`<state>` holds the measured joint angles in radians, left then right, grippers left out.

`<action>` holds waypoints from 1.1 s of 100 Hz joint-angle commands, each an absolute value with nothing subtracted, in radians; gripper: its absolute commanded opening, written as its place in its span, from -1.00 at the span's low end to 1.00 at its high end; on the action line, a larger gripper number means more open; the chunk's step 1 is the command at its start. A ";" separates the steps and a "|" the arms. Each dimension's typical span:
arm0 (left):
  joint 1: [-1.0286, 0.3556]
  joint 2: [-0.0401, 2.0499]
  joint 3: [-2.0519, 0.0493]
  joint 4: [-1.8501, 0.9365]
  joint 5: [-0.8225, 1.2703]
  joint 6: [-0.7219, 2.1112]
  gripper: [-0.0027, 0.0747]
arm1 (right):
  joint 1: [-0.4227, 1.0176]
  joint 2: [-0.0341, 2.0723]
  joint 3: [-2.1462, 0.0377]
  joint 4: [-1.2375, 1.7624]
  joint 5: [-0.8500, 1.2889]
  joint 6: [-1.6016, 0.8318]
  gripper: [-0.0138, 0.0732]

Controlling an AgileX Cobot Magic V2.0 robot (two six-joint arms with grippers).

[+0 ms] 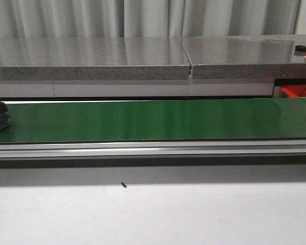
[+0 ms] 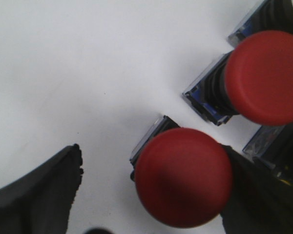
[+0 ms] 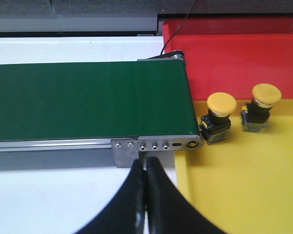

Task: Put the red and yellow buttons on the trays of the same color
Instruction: 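Grasp a second red button with the left gripper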

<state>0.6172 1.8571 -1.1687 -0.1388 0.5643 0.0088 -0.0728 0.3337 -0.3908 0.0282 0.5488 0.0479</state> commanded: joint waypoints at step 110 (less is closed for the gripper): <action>0.502 1.372 -1.010 -0.146 0.480 0.000 -0.45 | -0.078 0.339 -0.415 0.016 0.482 0.043 -0.89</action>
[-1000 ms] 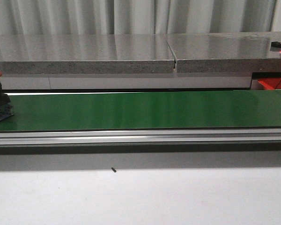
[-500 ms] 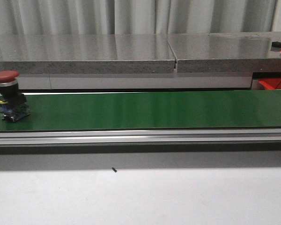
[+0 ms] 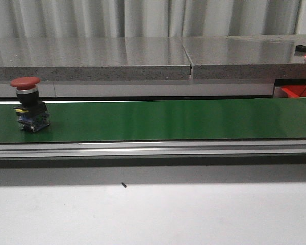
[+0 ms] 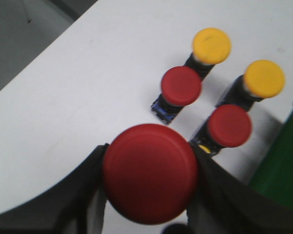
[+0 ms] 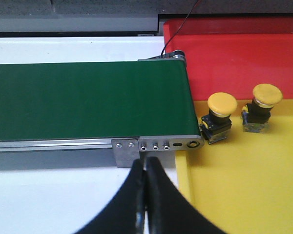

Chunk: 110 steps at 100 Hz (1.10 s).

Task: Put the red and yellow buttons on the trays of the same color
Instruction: 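Grasp a second red button with the left gripper, then place the second red button on the belt and release it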

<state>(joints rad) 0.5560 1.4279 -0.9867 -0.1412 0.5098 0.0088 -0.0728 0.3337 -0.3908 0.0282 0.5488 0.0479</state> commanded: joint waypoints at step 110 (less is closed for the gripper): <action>0.235 1.414 -1.010 -0.295 0.541 0.124 0.53 | -0.078 0.339 -0.415 0.016 0.482 0.043 -0.89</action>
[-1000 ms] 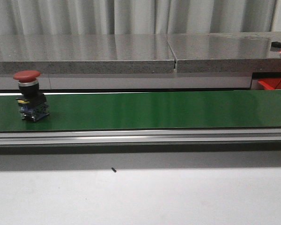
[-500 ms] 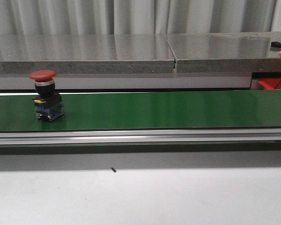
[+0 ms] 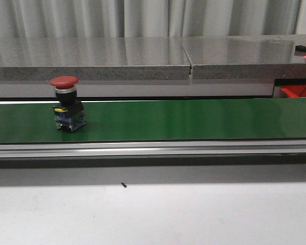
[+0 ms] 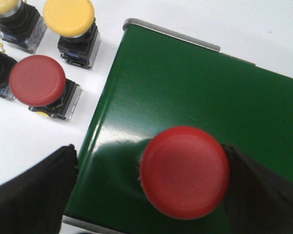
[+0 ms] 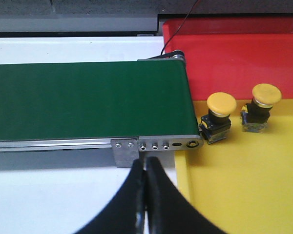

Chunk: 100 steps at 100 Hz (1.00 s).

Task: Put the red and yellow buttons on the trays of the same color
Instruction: 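Place the second red button on the belt and release it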

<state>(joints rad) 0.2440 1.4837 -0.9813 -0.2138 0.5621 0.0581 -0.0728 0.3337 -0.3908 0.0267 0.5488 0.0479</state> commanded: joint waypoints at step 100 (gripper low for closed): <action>0.224 0.924 -0.894 -0.508 0.744 0.324 -0.98 | -0.078 0.339 -0.415 0.016 0.482 0.043 -0.89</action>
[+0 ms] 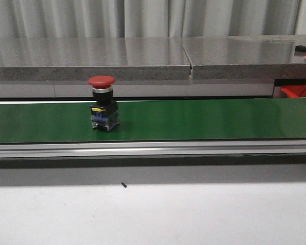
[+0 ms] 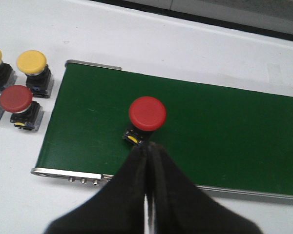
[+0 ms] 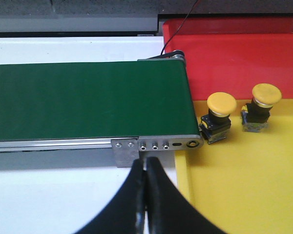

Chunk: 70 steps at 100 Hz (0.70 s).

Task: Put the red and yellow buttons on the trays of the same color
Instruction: 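Place the second red button on the belt and release it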

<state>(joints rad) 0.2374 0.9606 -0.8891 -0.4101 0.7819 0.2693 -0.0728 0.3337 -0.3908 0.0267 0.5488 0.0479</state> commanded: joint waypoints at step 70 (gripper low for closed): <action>-0.147 0.646 -0.681 -0.122 0.600 -0.029 -0.98 | -0.078 0.339 -0.415 0.016 0.482 0.043 -0.89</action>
<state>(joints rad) -0.1208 0.6754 -0.6925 -0.1261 0.6980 -0.0082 -0.0728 0.3337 -0.3908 0.0267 0.5488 0.0479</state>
